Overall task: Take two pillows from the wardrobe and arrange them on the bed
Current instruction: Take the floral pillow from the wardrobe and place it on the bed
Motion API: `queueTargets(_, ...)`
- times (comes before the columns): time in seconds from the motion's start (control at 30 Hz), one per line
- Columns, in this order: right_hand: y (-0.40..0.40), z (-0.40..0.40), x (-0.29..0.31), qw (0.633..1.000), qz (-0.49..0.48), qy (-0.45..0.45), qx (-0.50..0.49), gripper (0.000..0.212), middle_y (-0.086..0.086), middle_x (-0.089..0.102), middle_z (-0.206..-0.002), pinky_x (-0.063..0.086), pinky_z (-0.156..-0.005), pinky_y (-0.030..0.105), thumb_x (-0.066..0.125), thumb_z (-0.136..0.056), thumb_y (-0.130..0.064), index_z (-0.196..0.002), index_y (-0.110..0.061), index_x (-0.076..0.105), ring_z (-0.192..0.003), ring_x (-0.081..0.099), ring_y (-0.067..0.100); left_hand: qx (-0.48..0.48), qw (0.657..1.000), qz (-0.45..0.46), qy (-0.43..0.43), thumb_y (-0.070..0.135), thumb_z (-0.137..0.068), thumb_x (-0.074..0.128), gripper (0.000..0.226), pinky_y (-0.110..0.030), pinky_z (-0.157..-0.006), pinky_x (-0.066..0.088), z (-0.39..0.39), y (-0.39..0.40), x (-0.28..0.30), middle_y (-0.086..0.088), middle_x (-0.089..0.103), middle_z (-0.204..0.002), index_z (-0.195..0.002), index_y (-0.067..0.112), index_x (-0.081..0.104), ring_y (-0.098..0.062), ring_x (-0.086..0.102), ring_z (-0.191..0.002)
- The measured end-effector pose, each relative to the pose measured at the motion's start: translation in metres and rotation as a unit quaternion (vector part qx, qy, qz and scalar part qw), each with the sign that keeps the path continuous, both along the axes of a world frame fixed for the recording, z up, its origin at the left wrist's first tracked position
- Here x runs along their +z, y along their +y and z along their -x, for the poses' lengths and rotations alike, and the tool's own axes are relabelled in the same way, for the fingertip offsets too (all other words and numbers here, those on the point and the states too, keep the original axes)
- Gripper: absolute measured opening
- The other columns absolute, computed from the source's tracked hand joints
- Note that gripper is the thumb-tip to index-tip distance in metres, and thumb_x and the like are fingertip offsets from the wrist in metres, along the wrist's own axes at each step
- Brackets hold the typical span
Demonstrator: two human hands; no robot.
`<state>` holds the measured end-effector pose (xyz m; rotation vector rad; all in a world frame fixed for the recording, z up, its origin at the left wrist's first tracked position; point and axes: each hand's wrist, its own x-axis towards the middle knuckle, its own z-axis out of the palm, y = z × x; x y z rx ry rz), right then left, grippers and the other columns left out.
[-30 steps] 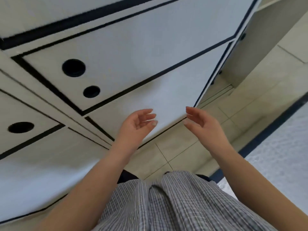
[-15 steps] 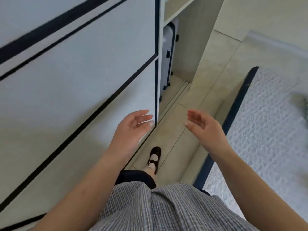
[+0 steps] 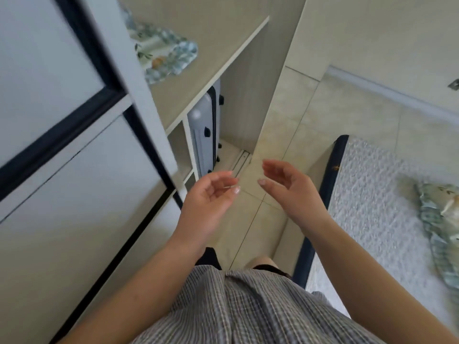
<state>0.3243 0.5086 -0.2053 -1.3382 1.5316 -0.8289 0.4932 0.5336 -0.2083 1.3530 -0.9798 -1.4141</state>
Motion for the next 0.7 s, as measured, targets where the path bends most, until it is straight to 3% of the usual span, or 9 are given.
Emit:
queueTargets(0.1, -0.056, 0.013, 0.001, 0.999, 0.008, 0.007, 0.044, 0.039, -0.011, 0.062, -0.118, 0.044, -0.100, 0.028, 0.068, -0.081, -0.025, -0.118, -0.029, 0.057, -0.111, 0.055, -0.001, 0.007, 1.000, 0.015, 0.010, 0.005, -0.083, 0.067, 0.026, -0.017, -0.077, 0.051, 0.019, -0.045, -0.001, 0.004, 0.070, -0.098, -0.102, 0.022, 0.065, 0.002, 0.066, -0.089)
queueTargets(0.17, -0.099, 0.024, 0.003, 0.997, 0.013, 0.014, 0.080, 0.038, -0.013, 0.062, -0.117, 0.043, -0.098, 0.025, 0.068, -0.081, -0.024, -0.118, -0.029, 0.057, -0.110, 0.055, -0.003, 0.033, 0.999, 0.019, 0.009, 0.004, -0.082, 0.067, 0.027, -0.018, -0.080, 0.051, 0.028, -0.077, -0.003, 0.003, 0.071, -0.100, -0.102, 0.022, 0.065, -0.002, 0.066, -0.093)
queueTargets(0.27, -0.166, 0.039, 0.010, 0.990, 0.024, 0.014, 0.137, 0.037, -0.011, 0.062, -0.118, 0.042, -0.099, 0.026, 0.067, -0.082, -0.023, -0.118, -0.029, 0.057, -0.112, 0.055, 0.000, 0.104, 0.994, 0.018, 0.011, 0.006, -0.082, 0.067, 0.026, -0.020, -0.083, 0.051, 0.043, -0.125, -0.004, 0.005, 0.071, -0.100, -0.101, 0.024, 0.065, -0.005, 0.066, -0.097)
queueTargets(0.37, -0.228, 0.050, 0.022, 0.978, 0.033, 0.011, 0.204, 0.034, -0.010, 0.062, -0.118, 0.042, -0.096, 0.024, 0.066, -0.082, -0.024, -0.114, -0.032, 0.057, -0.112, 0.056, 0.001, 0.187, 0.982, 0.018, 0.022, 0.004, -0.083, 0.067, 0.026, -0.014, -0.077, 0.050, 0.060, -0.169, 0.005, 0.005, 0.071, -0.098, -0.099, 0.025, 0.065, -0.001, 0.066, -0.093)
queueTargets(0.5, -0.302, 0.044, 0.037, 0.953, 0.027, -0.013, 0.303, 0.031, -0.016, 0.062, -0.111, 0.044, -0.083, 0.007, 0.066, -0.083, -0.020, -0.112, -0.031, 0.058, -0.106, 0.055, -0.009, 0.283, 0.958, 0.046, 0.023, -0.002, -0.082, 0.065, 0.028, -0.010, -0.074, 0.048, 0.068, -0.209, 0.025, 0.001, 0.069, -0.098, -0.097, 0.022, 0.063, 0.005, 0.065, -0.083)
queueTargets(0.7, -0.376, -0.019, 0.057, 0.902, 0.055, -0.040, 0.426, 0.026, -0.020, 0.063, -0.108, 0.047, -0.092, 0.024, 0.066, -0.083, -0.022, -0.102, -0.039, 0.060, -0.106, 0.058, -0.005, 0.456, 0.886, 0.077, 0.011, -0.004, -0.083, 0.063, 0.029, -0.012, -0.072, 0.050, 0.036, -0.236, 0.045, 0.003, 0.070, -0.094, -0.097, 0.021, 0.063, 0.005, 0.065, -0.081)
